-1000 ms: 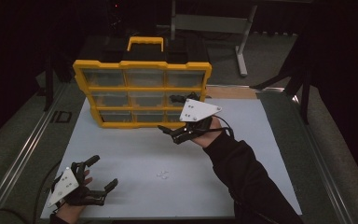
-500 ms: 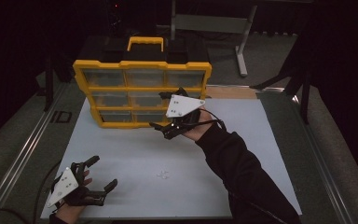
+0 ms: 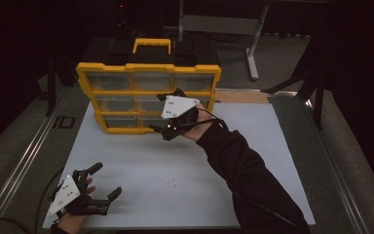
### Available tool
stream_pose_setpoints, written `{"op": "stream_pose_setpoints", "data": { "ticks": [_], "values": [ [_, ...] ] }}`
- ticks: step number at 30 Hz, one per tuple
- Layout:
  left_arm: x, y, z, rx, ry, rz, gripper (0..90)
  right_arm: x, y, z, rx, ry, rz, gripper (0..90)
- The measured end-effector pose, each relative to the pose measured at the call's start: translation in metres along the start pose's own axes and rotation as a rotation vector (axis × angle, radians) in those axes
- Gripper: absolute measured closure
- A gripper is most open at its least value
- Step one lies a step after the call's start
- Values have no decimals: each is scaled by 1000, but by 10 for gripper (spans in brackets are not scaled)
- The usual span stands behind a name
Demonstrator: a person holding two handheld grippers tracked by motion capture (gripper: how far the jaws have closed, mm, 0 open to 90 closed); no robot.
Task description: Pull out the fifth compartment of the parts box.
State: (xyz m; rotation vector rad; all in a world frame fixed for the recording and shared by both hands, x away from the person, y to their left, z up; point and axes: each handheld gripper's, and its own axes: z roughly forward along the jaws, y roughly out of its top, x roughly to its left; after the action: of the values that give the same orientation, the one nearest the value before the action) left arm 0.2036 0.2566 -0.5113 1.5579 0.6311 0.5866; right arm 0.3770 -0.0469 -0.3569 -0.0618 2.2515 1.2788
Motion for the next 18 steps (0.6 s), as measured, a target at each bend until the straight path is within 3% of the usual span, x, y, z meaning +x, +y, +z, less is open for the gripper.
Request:
{"op": "stream_pose_setpoints", "data": {
  "ticks": [18],
  "values": [
    [0, -1, -1, 2, 2, 2, 1, -5, 9, 26, 38, 28, -55, 120]
  ]
}}
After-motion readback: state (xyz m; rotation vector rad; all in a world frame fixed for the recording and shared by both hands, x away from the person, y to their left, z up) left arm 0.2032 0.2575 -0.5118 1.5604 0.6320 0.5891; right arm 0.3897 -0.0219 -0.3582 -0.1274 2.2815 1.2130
